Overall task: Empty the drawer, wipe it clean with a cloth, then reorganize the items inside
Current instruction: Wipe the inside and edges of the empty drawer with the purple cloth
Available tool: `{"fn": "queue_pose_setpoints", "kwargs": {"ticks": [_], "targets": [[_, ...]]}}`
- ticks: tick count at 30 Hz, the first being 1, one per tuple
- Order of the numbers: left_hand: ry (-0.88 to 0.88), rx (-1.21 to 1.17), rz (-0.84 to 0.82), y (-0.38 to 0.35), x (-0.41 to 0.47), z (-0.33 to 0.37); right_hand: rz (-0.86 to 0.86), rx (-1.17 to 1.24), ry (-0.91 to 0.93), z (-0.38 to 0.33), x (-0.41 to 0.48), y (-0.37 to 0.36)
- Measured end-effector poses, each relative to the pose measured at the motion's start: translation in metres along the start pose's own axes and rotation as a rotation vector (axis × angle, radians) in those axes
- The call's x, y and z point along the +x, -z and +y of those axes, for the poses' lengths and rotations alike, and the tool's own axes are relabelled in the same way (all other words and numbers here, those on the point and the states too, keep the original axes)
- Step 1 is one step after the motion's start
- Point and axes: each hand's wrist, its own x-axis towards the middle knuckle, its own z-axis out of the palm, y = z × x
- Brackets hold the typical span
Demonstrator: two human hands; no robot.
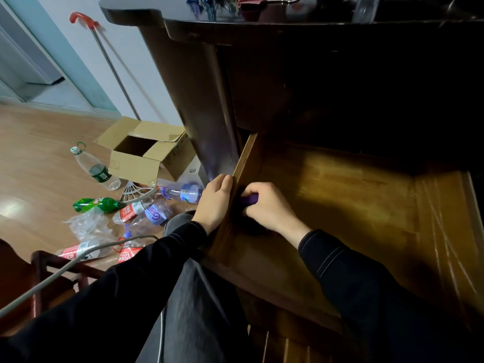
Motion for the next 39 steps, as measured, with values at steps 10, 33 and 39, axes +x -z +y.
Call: {"fn": "queue_pose_setpoints", "kwargs": {"ticks": [10, 33, 39], "targets": [[0.008, -0.003, -0.007, 0.000, 0.000, -0.001, 0.014, -0.024, -0.054, 0.003, 0.003, 0.000], [-0.001, -0.008, 0.006, 0.001, -0.002, 0.003, -0.141, -0.093, -0.126, 0.014, -0.009, -0.023], [0.025, -0.006, -0.004, -0.001, 0.001, -0.001, 0.201, 0.254, 0.035, -0.003, -0.004, -0.001]]}}
